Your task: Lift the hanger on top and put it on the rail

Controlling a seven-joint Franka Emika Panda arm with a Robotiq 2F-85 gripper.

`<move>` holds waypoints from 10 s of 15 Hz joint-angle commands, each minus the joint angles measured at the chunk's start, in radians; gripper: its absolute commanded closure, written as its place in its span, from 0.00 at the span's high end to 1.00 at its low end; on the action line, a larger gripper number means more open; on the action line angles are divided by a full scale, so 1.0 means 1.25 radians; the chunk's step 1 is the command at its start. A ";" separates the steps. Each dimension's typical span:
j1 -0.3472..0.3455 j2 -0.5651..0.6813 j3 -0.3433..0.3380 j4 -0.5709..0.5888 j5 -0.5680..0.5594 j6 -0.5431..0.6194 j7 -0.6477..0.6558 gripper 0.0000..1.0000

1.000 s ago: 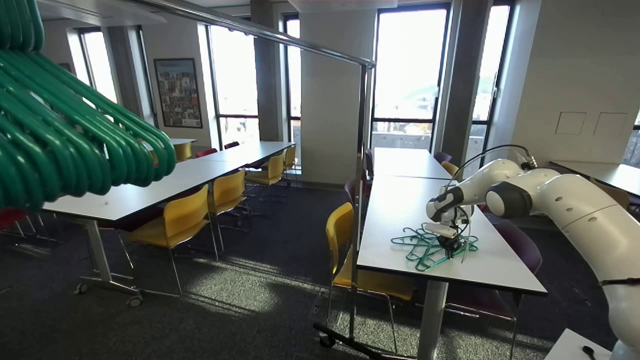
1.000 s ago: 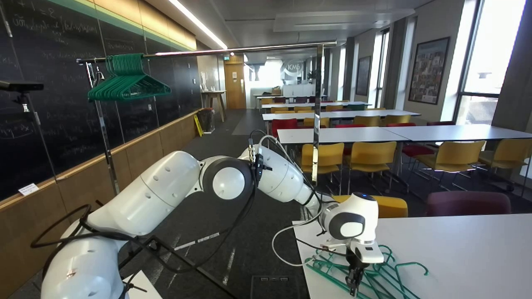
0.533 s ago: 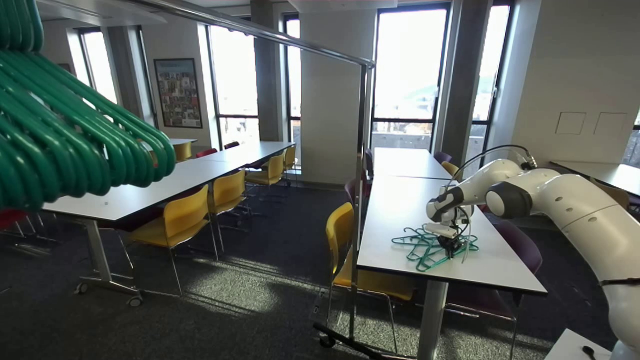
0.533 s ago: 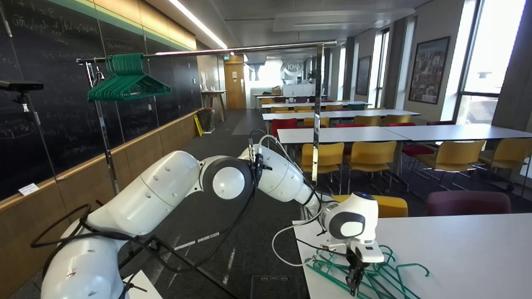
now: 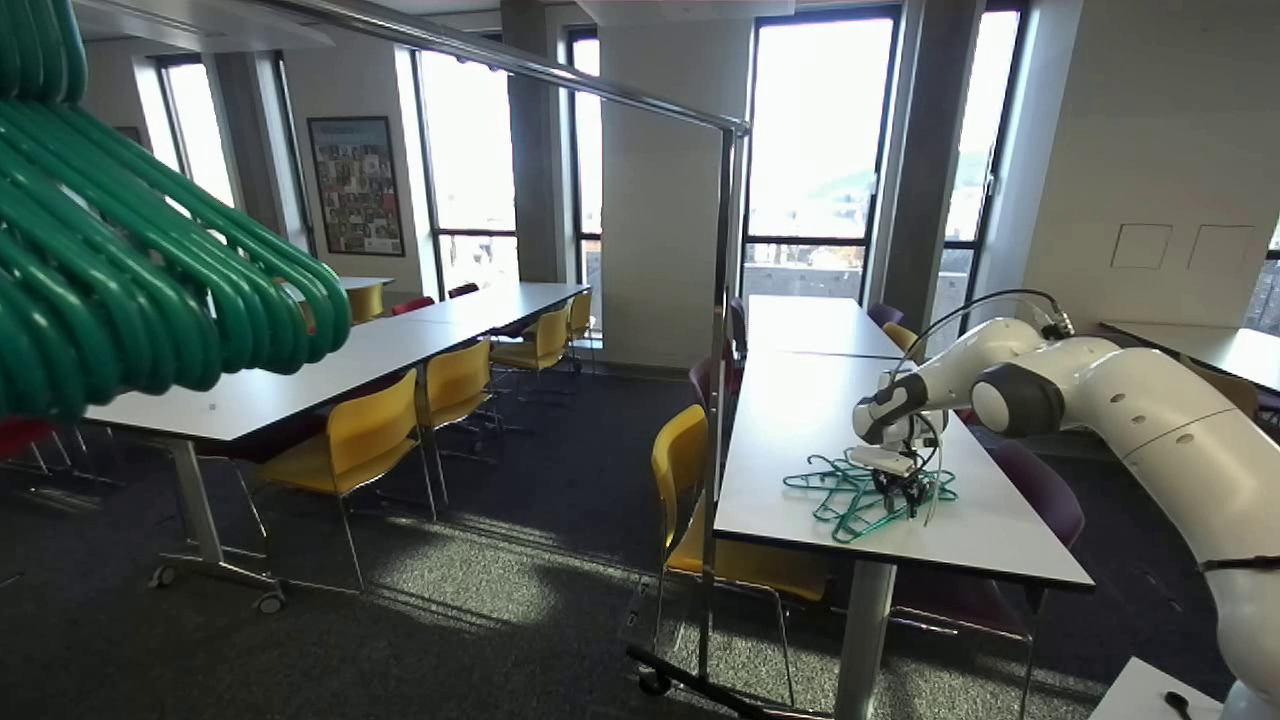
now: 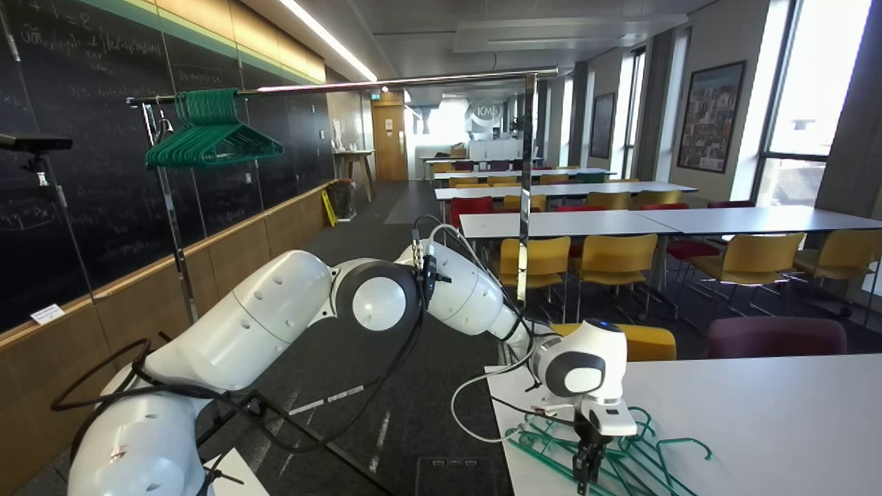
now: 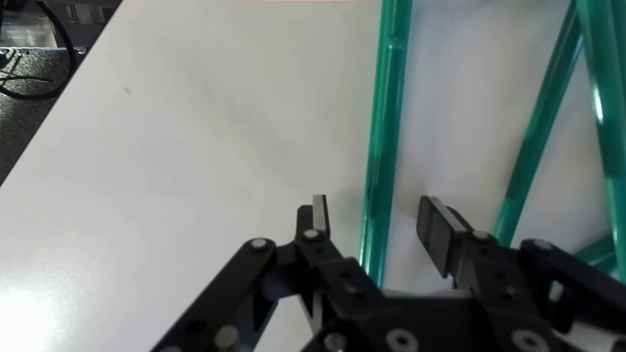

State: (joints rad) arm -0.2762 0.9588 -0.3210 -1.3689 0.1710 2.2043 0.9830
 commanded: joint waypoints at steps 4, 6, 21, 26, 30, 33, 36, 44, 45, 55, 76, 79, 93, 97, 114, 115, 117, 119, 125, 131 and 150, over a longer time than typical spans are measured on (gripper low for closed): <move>-0.006 -0.006 0.000 0.019 -0.018 -0.027 -0.007 0.11; -0.006 -0.007 0.001 0.020 -0.018 -0.027 -0.007 0.15; -0.005 -0.011 0.001 0.024 -0.022 -0.029 -0.009 0.00; -0.003 -0.020 0.002 0.015 -0.022 -0.026 -0.013 0.02; 0.011 -0.067 0.000 -0.038 -0.026 0.024 -0.029 0.02; 0.018 -0.101 0.002 -0.066 -0.026 0.044 -0.053 0.02; 0.025 -0.131 0.003 -0.089 -0.026 0.059 -0.076 0.02; 0.021 -0.375 0.097 -0.322 0.026 0.084 -0.385 0.02; 0.017 -0.405 0.106 -0.344 0.035 0.074 -0.427 0.02; 0.011 -0.628 0.122 -0.442 0.046 -0.213 -0.819 0.02; -0.025 -0.376 0.137 0.035 0.381 -0.967 -0.913 0.02; -0.014 -0.387 0.141 0.036 0.403 -0.899 -0.941 0.02; -0.016 -0.414 0.182 0.085 0.570 -0.921 -0.949 0.02; -0.010 -0.422 0.178 0.079 0.581 -0.930 -0.960 0.02; -0.001 -0.502 0.174 0.066 0.515 -0.917 -1.185 0.10; -0.001 -0.502 0.174 0.065 0.515 -0.917 -1.186 0.10; -0.001 -0.502 0.174 0.064 0.515 -0.917 -1.186 0.02; 0.012 -0.493 0.187 0.092 0.539 -0.902 -1.173 0.02; 0.103 -0.479 0.234 0.216 0.669 -0.625 -1.012 0.02; 0.212 -0.451 0.232 0.283 0.613 -0.309 -0.840 0.02; 0.206 -0.461 0.243 0.370 0.621 -0.318 -0.833 0.02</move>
State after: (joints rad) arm -0.0013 0.3994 -0.0230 -0.9216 0.9276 1.8408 -0.0508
